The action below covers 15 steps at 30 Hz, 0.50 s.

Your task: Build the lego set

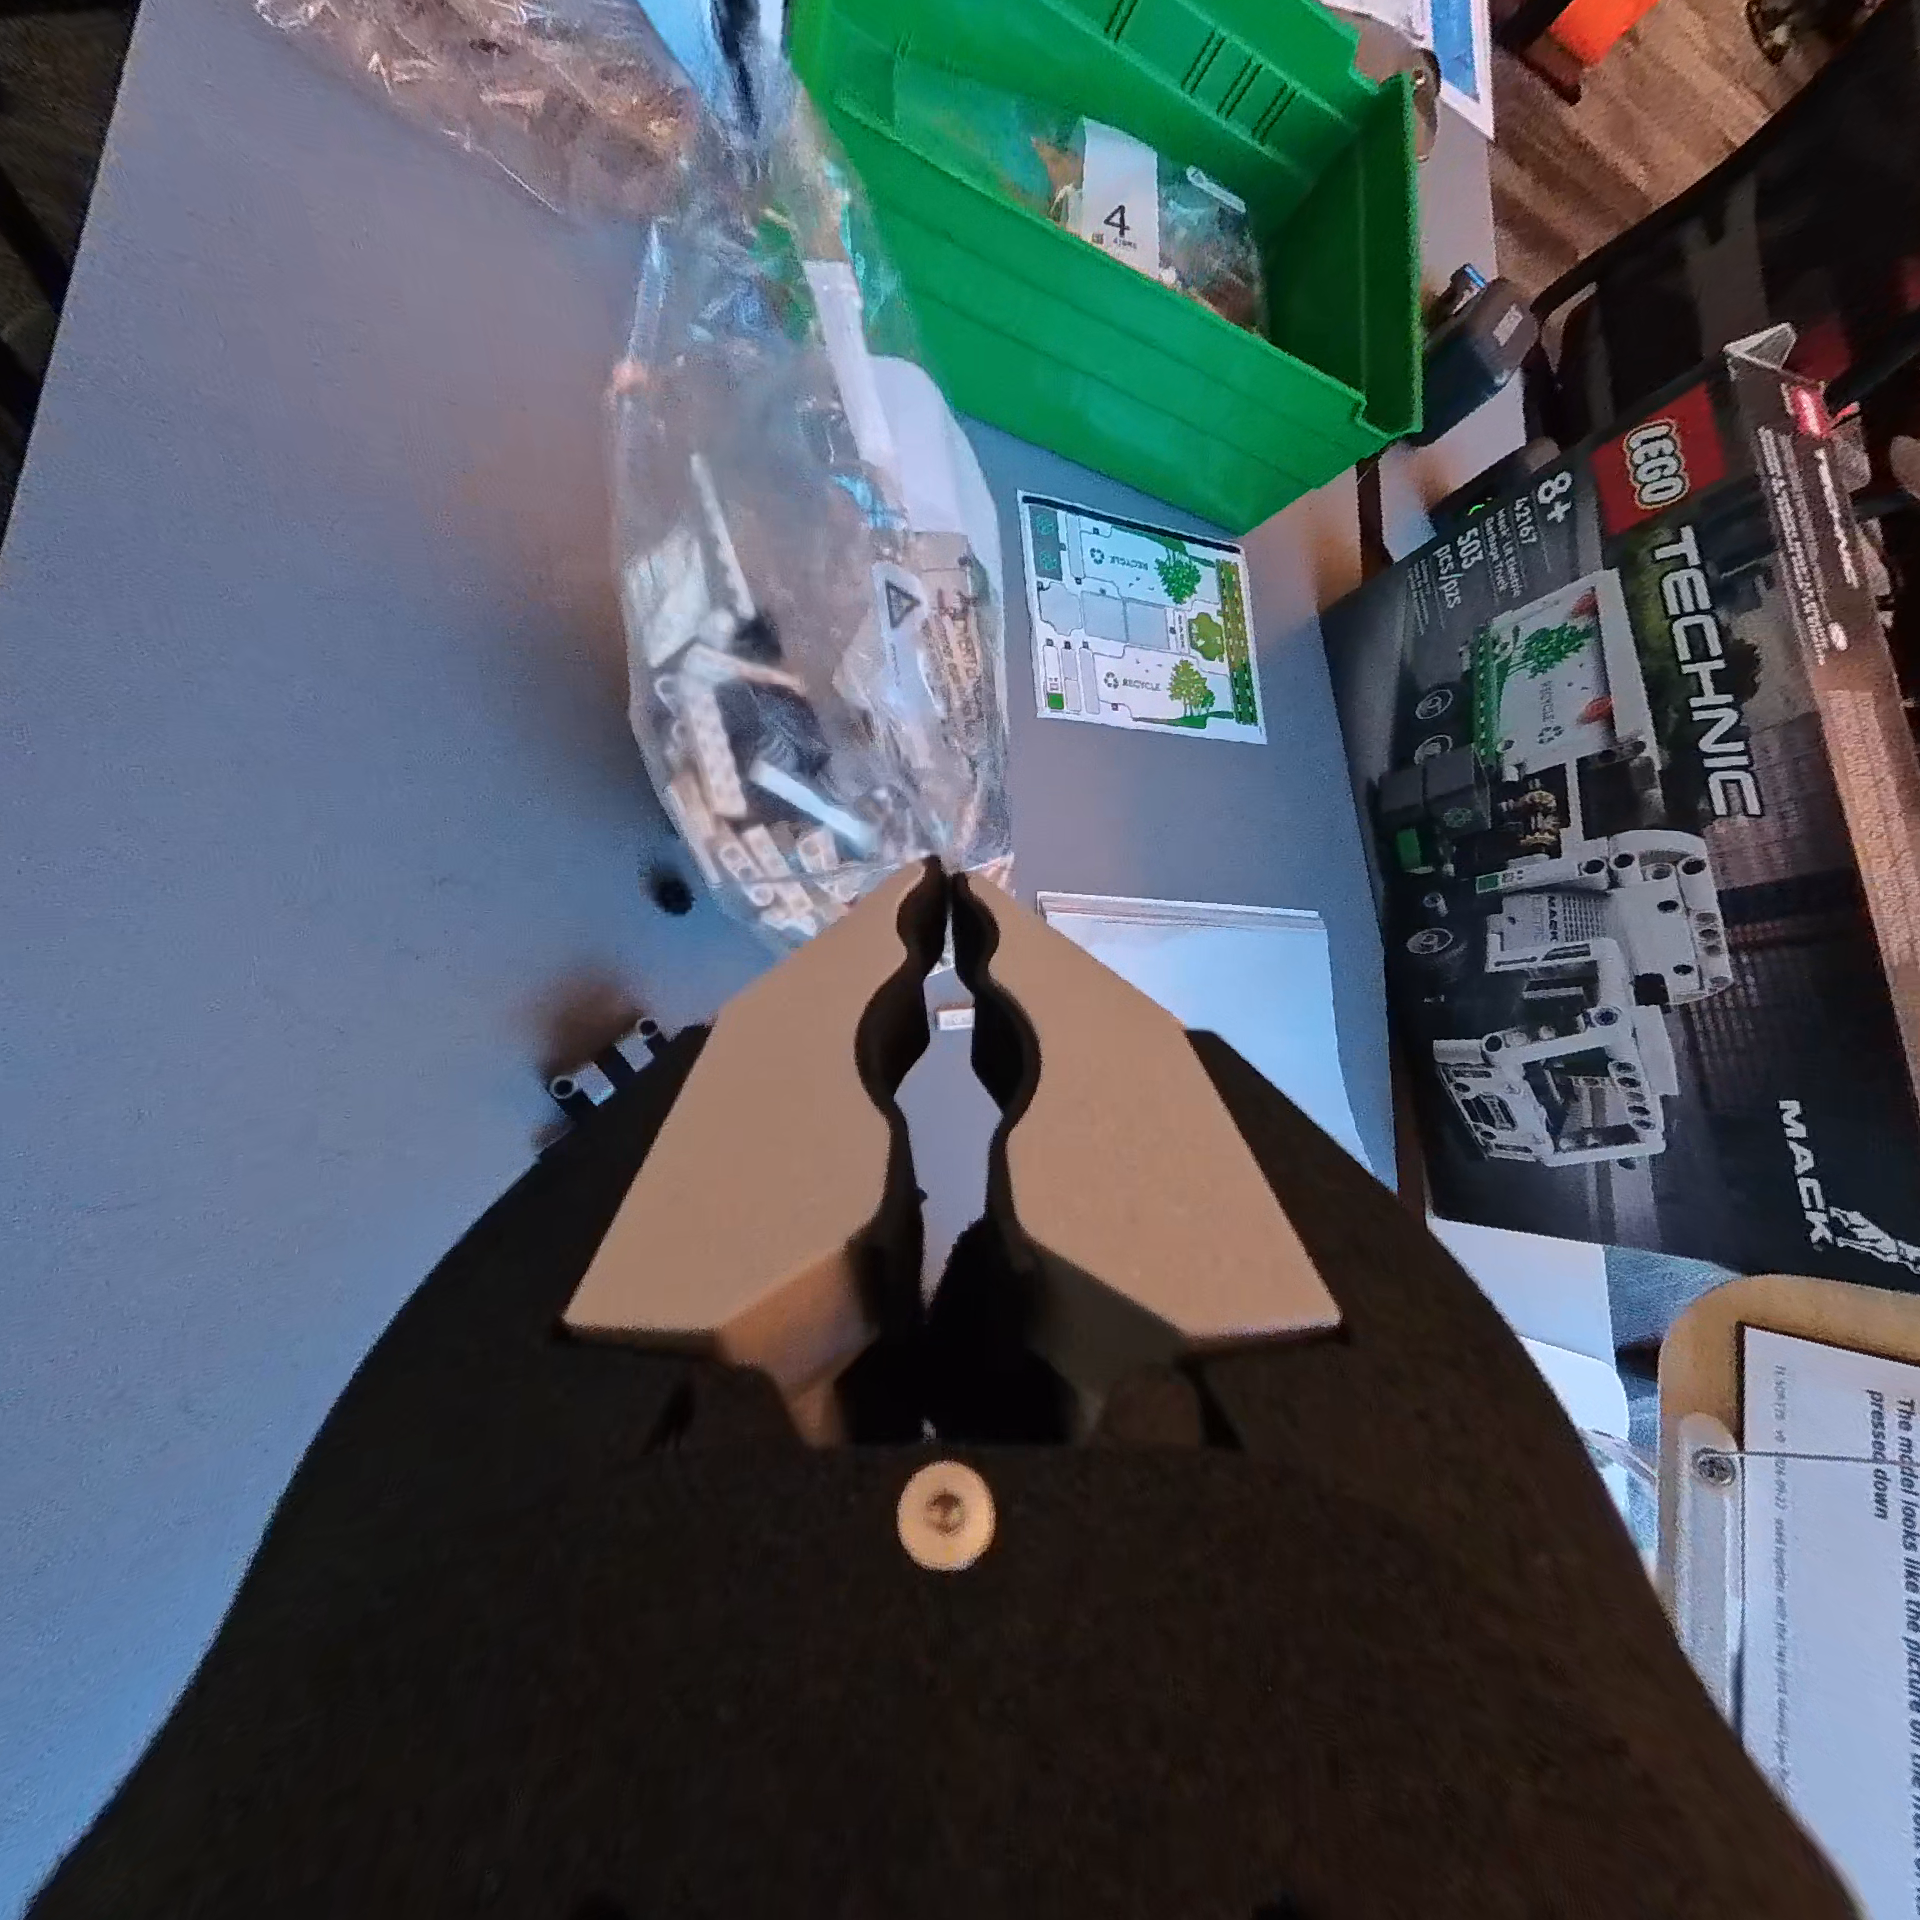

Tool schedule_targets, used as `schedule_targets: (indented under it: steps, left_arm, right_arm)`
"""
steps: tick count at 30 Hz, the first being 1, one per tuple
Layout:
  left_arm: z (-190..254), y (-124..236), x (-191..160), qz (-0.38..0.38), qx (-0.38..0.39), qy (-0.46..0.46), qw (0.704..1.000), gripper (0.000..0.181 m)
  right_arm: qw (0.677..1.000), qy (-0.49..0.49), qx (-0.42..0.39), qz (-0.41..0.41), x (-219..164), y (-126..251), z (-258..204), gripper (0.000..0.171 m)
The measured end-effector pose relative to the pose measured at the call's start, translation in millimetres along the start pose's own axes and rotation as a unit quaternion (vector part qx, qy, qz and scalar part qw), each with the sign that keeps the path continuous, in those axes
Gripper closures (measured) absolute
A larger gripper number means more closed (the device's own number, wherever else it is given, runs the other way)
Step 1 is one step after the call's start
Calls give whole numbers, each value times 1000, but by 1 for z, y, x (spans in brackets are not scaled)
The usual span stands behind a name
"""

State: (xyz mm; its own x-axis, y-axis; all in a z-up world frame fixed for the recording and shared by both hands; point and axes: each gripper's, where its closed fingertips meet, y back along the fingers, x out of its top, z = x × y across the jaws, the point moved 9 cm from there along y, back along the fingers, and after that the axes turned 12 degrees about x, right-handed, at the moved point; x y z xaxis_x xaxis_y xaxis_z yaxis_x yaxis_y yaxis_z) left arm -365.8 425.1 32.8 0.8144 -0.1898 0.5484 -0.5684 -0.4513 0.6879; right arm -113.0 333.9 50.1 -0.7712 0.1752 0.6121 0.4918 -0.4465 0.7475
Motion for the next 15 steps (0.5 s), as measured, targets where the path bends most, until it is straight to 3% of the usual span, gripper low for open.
schedule_targets:
  steps: [15]
  left_arm:
    - [-18,12,17,-28,-35,-23,999,181]
  right_arm:
    - [999,-26,36,7,2,7,18,171]
